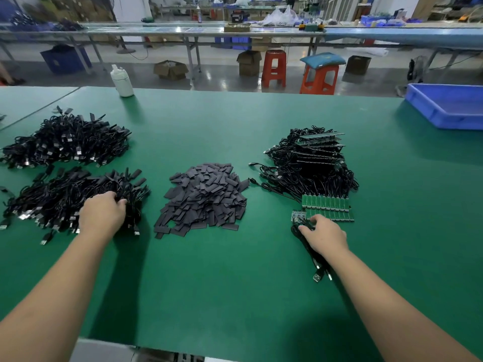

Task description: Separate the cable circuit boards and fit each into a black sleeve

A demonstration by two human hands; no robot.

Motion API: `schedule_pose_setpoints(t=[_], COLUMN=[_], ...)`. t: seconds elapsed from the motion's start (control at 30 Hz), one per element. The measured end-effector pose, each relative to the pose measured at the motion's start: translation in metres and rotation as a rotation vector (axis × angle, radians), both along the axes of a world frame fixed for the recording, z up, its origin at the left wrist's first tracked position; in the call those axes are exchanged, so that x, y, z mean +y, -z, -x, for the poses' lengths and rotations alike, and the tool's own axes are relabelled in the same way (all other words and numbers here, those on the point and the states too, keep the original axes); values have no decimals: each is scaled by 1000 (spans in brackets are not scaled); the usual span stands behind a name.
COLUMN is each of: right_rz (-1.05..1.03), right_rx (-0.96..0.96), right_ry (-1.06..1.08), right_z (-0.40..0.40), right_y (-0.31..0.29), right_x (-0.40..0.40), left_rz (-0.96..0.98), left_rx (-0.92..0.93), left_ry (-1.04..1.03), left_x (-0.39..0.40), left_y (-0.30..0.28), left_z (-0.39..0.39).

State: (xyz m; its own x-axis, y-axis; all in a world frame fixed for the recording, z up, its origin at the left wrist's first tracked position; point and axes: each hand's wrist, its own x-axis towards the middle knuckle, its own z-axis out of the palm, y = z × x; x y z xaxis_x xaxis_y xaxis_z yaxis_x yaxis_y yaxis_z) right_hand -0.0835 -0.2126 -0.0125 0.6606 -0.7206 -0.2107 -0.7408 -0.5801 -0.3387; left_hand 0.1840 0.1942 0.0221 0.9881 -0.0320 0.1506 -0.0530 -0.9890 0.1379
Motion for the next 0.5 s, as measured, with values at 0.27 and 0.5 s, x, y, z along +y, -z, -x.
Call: schedule_pose_setpoints(t=[0.27, 0.5], right_rz=[-457, -529], right_rx=[-320, -523], right_ry=[116, -28], right_z=[-8, -14], right_y=[-3, -30], right_x=[13, 37], left_rz=[-142, 562], left_rx=[-195, 342], left_ry=[87, 544], left_x=[-26, -136], left_y=[-1, 2], left_z=[19, 95])
